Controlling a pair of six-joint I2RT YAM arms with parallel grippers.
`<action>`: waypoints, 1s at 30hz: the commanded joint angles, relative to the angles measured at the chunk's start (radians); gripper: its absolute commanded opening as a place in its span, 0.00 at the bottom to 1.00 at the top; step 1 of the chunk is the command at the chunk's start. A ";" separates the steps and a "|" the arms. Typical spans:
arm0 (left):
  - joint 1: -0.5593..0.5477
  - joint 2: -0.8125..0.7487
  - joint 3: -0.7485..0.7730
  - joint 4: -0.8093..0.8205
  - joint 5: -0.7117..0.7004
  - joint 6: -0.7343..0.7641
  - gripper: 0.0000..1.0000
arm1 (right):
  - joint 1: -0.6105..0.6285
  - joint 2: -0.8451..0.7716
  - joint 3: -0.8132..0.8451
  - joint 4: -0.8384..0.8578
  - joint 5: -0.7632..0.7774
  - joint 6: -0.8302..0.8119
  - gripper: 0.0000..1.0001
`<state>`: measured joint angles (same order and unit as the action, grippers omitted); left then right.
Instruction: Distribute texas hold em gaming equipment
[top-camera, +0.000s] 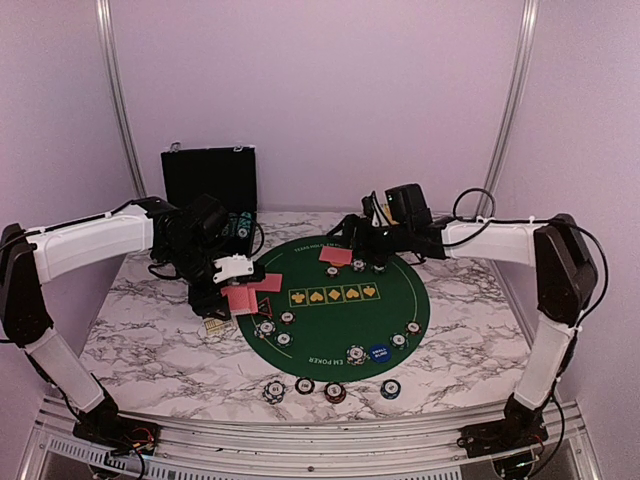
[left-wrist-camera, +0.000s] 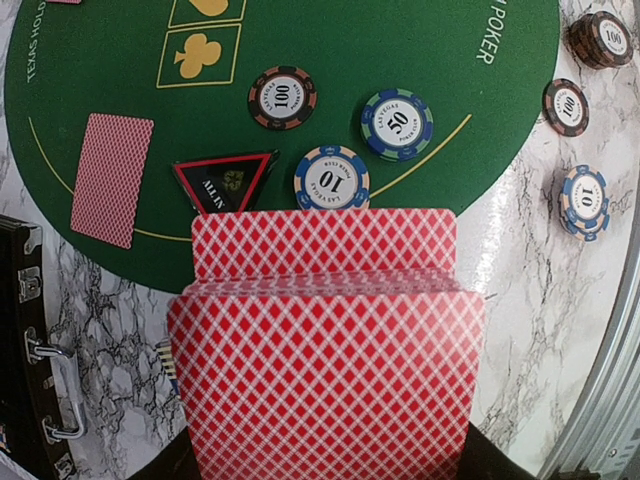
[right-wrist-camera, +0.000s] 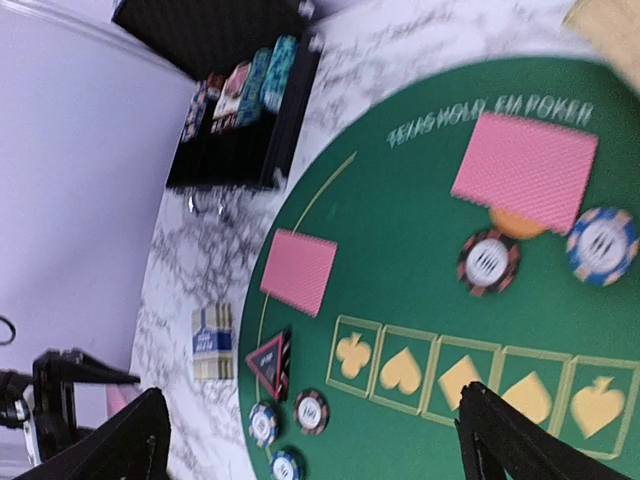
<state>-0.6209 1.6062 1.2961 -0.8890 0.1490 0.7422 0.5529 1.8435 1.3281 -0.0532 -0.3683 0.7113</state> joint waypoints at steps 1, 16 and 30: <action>0.000 -0.006 0.036 -0.022 0.014 -0.007 0.02 | 0.098 -0.020 -0.139 0.208 -0.128 0.153 0.99; 0.000 -0.001 0.047 -0.023 0.014 -0.012 0.02 | 0.303 0.168 -0.134 0.552 -0.272 0.381 0.99; 0.000 -0.002 0.041 -0.022 0.013 -0.004 0.02 | 0.351 0.261 -0.079 0.683 -0.294 0.472 0.99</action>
<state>-0.6209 1.6062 1.3136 -0.8928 0.1486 0.7403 0.8928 2.0792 1.2030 0.5640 -0.6479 1.1526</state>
